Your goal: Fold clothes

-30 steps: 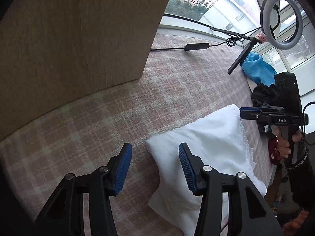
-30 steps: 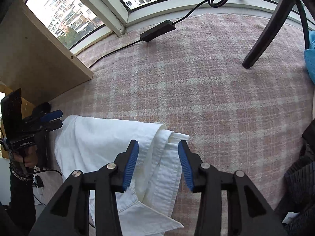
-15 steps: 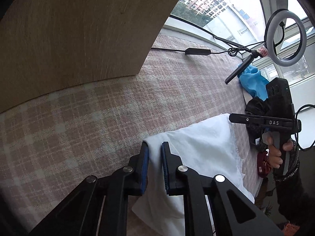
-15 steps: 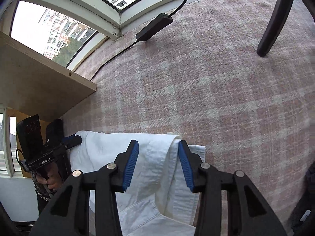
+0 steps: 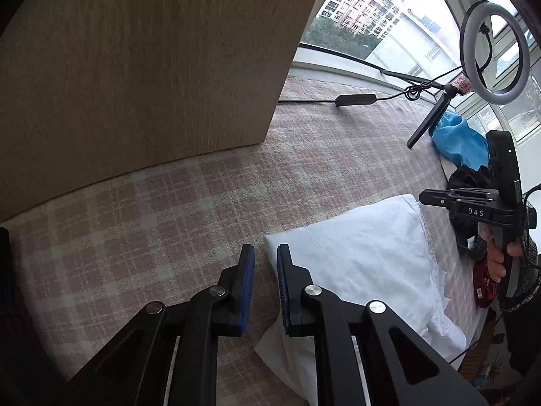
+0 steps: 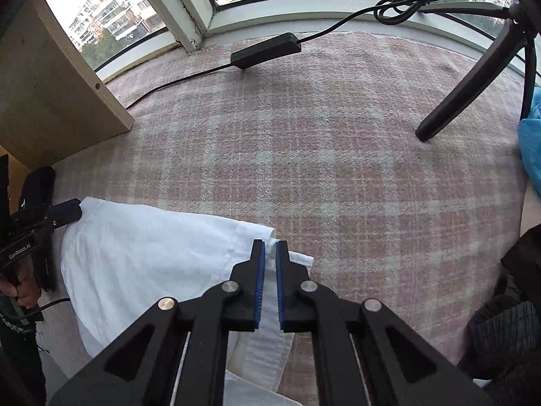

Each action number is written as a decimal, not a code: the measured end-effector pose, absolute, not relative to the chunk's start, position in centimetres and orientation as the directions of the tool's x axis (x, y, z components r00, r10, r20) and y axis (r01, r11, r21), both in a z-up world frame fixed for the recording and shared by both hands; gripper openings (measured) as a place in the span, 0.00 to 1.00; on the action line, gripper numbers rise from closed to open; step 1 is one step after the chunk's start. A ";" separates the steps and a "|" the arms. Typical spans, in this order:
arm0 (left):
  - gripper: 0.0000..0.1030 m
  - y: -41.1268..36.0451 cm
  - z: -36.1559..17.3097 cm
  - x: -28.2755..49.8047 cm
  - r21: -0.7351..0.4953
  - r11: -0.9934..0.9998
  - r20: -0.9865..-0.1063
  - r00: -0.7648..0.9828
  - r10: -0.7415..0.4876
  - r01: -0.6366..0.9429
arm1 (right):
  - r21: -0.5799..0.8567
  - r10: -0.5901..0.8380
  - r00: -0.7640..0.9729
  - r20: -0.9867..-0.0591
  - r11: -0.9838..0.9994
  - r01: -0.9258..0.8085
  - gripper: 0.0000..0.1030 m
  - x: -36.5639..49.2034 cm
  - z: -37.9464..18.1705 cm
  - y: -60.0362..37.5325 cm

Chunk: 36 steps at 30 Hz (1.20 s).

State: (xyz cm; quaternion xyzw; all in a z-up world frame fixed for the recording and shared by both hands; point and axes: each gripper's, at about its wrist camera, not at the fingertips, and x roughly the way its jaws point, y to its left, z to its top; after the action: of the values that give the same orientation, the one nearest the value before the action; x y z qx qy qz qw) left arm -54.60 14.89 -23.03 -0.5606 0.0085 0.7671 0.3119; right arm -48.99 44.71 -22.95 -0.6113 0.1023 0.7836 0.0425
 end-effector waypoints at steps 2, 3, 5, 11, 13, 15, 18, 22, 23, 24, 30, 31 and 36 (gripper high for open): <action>0.11 15.6 -21.5 -53.2 -0.332 -0.774 -0.847 -0.190 0.496 -0.538 | 0.113 -0.046 -0.317 -0.947 -0.974 -0.197 0.12 -48.1 -21.1 44.7; 0.12 16.2 -20.9 -52.3 -0.330 -0.749 -0.839 -0.185 0.511 -0.574 | 0.134 -0.066 -0.352 -0.934 -0.976 -0.173 0.12 -47.5 -20.2 44.3; 0.16 18.0 -20.9 -50.7 -0.332 -0.688 -0.836 -0.136 0.531 -0.646 | 0.182 -0.133 -0.376 -0.917 -0.978 -0.098 0.12 -47.3 -19.8 42.5; 0.07 19.5 -23.5 -48.8 -0.269 -0.701 -0.891 -0.107 0.442 -0.660 | -0.043 0.045 -0.244 -0.969 -0.999 -0.014 0.23 -49.2 -25.4 39.0; 0.12 18.9 -22.2 -47.9 -0.267 -0.702 -0.878 -0.134 0.460 -0.660 | -0.001 0.013 -0.279 -0.960 -0.999 -0.043 0.23 -47.9 -23.5 39.8; 0.18 18.6 -20.3 -46.7 -0.285 -0.686 -0.850 -0.154 0.504 -0.670 | 0.098 -0.081 -0.324 -0.943 -0.995 -0.035 0.23 -45.8 -21.1 39.9; 0.26 19.9 -20.4 -45.4 -0.338 -0.628 -0.824 -0.101 0.557 -0.701 | 0.208 -0.204 -0.323 -0.924 -0.978 0.023 0.23 -42.7 -20.1 37.7; 0.23 21.3 -25.4 -45.0 -0.279 -0.678 -0.905 -0.051 0.423 -0.680 | 0.231 -0.242 -0.194 -0.951 -0.970 0.077 0.31 -39.0 -24.4 34.2; 0.17 20.6 -25.7 -45.0 -0.292 -0.695 -0.905 -0.046 0.423 -0.657 | 0.216 -0.230 -0.176 -0.957 -0.972 0.092 0.31 -38.5 -25.0 33.7; 0.17 19.7 -25.4 -45.0 -0.311 -0.710 -0.900 -0.045 0.434 -0.632 | 0.201 -0.218 -0.175 -0.960 -0.974 0.108 0.31 -37.9 -25.2 33.4; 0.54 11.8 -21.8 -45.0 -0.362 -0.818 -0.868 -0.159 0.471 -0.447 | 0.321 -0.266 -0.364 -0.892 -0.942 -0.099 0.74 -35.7 -20.5 40.7; 0.54 10.8 -22.0 -45.2 -0.388 -0.830 -0.866 -0.148 0.477 -0.401 | 0.316 -0.236 -0.379 -0.895 -0.934 -0.166 0.77 -35.8 -20.6 42.2; 0.54 9.2 -24.5 -46.4 -0.512 -0.832 -0.840 -0.075 0.537 -0.213 | 0.420 -0.286 -0.381 -0.879 -0.844 -0.334 0.77 -37.1 -23.6 47.1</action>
State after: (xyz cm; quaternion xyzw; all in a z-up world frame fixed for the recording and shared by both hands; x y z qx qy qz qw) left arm -46.36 9.18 -24.47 -0.6285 -0.1286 0.7218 0.2597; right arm -37.07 47.06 -23.59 -0.5561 0.2790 0.7828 0.0153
